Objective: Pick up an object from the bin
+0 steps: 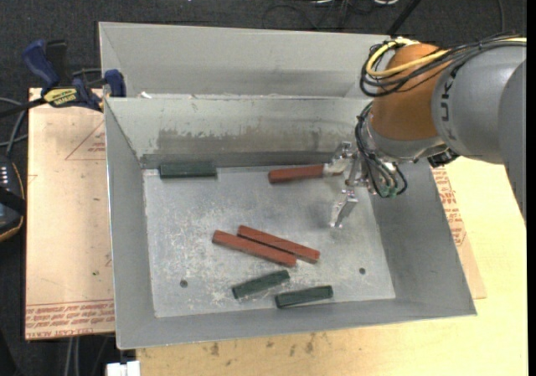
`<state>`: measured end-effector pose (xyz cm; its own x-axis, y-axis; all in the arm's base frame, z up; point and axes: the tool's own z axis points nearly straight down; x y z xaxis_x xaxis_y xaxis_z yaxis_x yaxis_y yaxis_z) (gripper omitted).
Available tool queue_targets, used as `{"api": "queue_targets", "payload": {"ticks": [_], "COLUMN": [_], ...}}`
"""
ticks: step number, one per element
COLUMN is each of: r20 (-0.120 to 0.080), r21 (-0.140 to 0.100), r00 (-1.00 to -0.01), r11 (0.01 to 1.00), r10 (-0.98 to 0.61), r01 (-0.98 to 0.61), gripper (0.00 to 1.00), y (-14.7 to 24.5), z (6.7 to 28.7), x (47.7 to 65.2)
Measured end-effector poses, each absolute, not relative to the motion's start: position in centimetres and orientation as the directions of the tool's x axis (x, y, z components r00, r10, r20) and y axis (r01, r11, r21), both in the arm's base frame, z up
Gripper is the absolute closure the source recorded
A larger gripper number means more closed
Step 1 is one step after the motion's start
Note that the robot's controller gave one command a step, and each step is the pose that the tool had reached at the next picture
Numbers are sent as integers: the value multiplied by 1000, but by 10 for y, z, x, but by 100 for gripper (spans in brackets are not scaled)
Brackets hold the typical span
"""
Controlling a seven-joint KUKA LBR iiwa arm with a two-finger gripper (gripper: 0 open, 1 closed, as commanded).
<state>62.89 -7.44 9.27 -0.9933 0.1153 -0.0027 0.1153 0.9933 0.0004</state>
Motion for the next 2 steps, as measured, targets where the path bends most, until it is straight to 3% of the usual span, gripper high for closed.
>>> {"api": "queue_targets", "payload": {"ticks": [1,2], "r20": [-6,-3], "r21": [3,1], "r00": [-1000,-1000], "r11": [1000,1000], "r10": [-12,-10], "r01": [-12,-10], "gripper": [100,0], "y": [31,30], "z": [171,170], "x": [609,609]}}
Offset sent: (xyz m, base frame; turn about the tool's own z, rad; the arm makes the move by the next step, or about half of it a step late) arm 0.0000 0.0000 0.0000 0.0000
